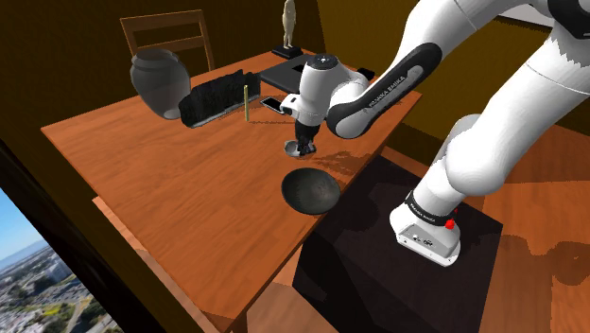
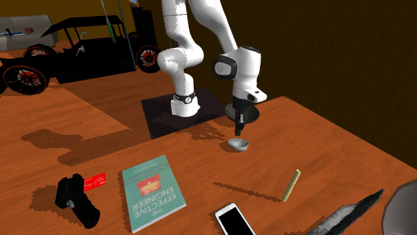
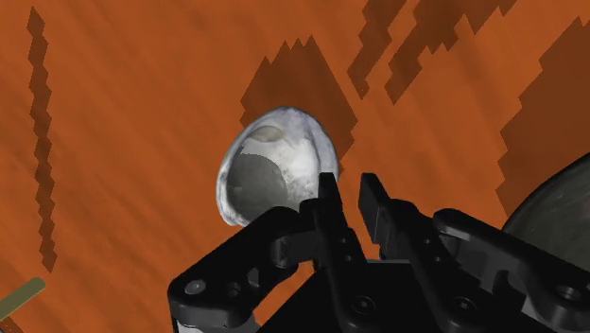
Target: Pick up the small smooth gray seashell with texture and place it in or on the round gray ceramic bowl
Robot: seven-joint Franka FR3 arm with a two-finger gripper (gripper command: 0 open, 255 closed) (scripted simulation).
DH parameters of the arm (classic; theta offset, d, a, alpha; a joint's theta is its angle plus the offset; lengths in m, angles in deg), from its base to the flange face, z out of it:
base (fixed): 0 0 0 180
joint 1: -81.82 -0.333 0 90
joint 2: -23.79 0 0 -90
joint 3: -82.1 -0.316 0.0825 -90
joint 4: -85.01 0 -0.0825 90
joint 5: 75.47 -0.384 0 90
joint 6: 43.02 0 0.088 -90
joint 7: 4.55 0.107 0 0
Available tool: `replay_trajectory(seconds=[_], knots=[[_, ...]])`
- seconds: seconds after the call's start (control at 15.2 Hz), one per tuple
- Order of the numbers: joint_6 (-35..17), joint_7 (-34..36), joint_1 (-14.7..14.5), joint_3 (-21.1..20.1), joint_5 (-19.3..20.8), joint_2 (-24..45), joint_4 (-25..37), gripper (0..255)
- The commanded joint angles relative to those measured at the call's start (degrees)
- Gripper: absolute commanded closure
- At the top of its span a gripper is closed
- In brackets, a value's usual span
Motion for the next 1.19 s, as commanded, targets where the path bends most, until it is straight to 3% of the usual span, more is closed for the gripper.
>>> replay_trajectory(seconds=[0.0, 0.4, 0.46, 0.66, 0.86, 0.92, 1.12], knots=[[0.0, 0.0, 0.0, 0.0, 0.0, 0.0, 0.0, 255], [0.0, 0.0, 0.0, 0.0, 0.0, 0.0, 0.0, 255], [0.0, 0.0, 0.0, 0.0, 0.0, 0.0, 0.0, 0], [6.5, -23.05, -1.07, 6.11, -17.69, 4.32, 8.42, 0], [16.86, -39.54, 1.34, 8.85, -29.45, 11.54, 20.04, 0], [19.62, -42.49, 2.35, 9.03, -31.4, 13.58, 23.11, 0], [17.39, -42.85, 2.52, 8.48, -31.96, 15.09, 22.38, 0]])
